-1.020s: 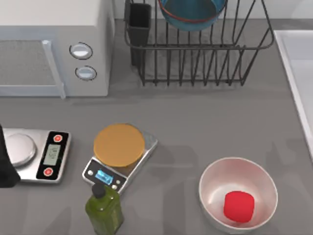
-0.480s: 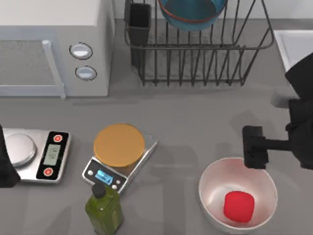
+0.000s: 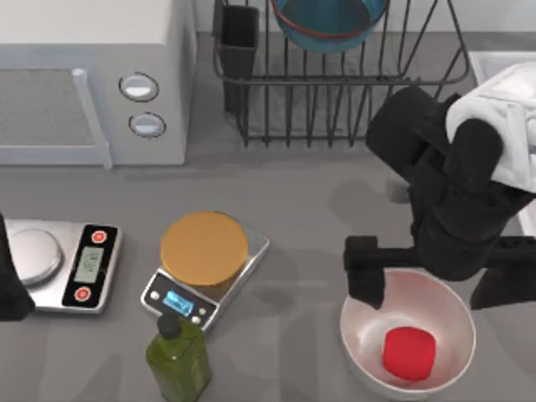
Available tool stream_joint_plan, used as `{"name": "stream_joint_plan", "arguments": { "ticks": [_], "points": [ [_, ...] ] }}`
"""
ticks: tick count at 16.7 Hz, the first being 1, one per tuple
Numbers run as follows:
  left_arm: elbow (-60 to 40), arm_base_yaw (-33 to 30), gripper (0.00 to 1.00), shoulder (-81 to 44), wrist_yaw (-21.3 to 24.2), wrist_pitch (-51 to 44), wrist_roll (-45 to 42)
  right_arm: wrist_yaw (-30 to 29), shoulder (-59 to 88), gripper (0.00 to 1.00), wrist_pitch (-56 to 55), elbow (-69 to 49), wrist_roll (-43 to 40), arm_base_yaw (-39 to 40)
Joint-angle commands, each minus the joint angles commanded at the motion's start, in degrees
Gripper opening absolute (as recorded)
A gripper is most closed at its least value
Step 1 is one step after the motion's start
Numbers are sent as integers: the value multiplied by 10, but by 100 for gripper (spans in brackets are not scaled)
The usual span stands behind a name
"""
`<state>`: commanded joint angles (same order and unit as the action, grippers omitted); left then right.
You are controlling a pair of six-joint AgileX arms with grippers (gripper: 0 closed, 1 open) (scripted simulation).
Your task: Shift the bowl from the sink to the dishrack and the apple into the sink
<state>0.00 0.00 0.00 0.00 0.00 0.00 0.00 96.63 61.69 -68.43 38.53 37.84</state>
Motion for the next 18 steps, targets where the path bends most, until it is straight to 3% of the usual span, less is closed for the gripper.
{"name": "stream_joint_plan", "arguments": {
  "ticks": [7,14,18],
  "points": [
    [0,0,100,0,0,0,0,1,3,100,-10,7,1,-3],
    [0,0,100,0,0,0,0,1,67,100,-168,96,3,1],
    [0,0,100,0,0,0,0,0,84,100,-203,120,3,2]
  ]
}}
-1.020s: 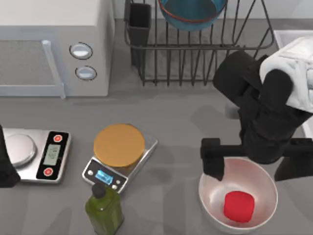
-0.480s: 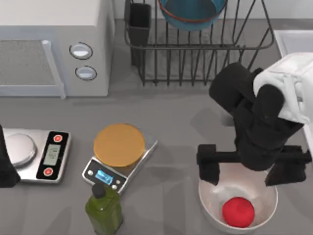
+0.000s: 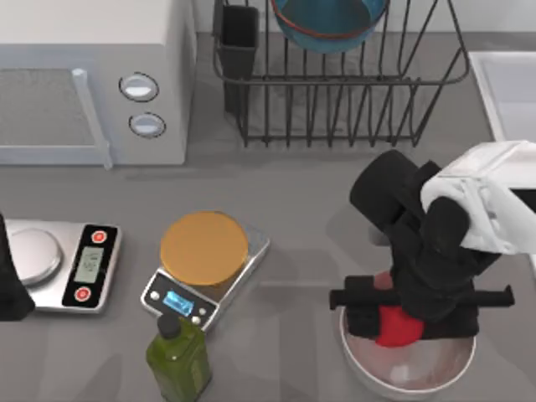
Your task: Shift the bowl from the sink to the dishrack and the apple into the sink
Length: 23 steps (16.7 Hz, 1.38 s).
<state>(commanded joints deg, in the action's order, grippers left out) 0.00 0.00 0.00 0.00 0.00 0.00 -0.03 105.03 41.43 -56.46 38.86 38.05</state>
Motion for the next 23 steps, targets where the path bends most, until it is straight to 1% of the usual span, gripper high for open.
{"name": "stream_joint_plan", "arguments": {
  "ticks": [2,15,16,23],
  "points": [
    [0,0,100,0,0,0,0,0,0,100,0,0,0,0],
    [0,0,100,0,0,0,0,0,0,2,0,0,0,0],
    [0,0,100,0,0,0,0,0,0,0,0,0,0,0],
    [0,0,100,0,0,0,0,0,0,0,0,0,0,0]
  ]
}}
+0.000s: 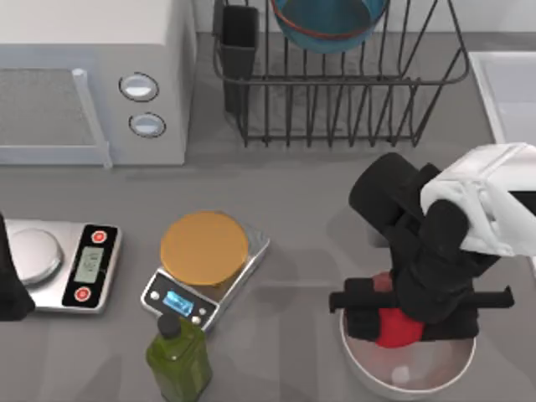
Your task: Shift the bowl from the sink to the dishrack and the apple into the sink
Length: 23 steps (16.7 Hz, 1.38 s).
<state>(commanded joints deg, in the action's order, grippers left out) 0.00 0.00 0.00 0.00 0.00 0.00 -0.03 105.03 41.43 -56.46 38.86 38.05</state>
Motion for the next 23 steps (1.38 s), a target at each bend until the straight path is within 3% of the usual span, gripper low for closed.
{"name": "stream_joint_plan", "arguments": {
  "ticks": [4,13,19,23],
  "points": [
    [0,0,100,0,0,0,0,4,-39,0,42,-28,4,9],
    [0,0,100,0,0,0,0,4,-104,0,247,-162,-1,8],
    [0,0,100,0,0,0,0,7,-104,0,243,-161,-5,6],
    [0,0,100,0,0,0,0,52,-104,0,169,-133,-49,-43]
  ]
}}
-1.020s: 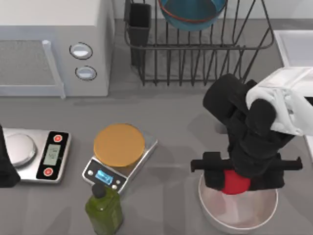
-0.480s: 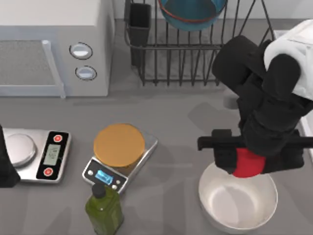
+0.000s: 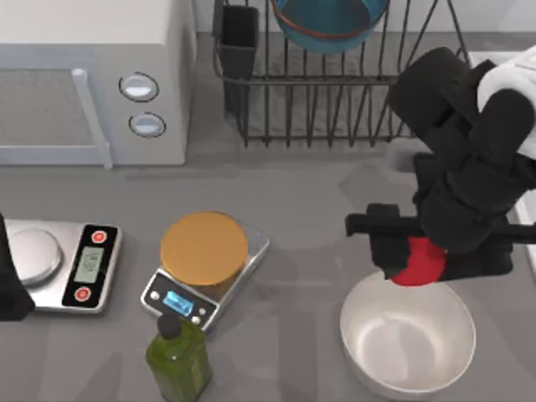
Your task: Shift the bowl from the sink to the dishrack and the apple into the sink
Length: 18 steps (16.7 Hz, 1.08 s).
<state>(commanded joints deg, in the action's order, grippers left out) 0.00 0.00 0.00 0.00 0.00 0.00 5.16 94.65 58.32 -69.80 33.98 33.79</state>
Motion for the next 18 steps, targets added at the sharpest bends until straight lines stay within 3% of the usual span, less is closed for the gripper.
{"name": "stream_joint_plan", "arguments": {
  "ticks": [7,14,18],
  "points": [
    [0,0,100,0,0,0,0,97,-52,0,-322,111,-93,-187],
    [0,0,100,0,0,0,0,124,-73,0,-597,193,-150,-375],
    [0,0,100,0,0,0,0,152,-63,0,-810,233,-200,-471]
  ]
}}
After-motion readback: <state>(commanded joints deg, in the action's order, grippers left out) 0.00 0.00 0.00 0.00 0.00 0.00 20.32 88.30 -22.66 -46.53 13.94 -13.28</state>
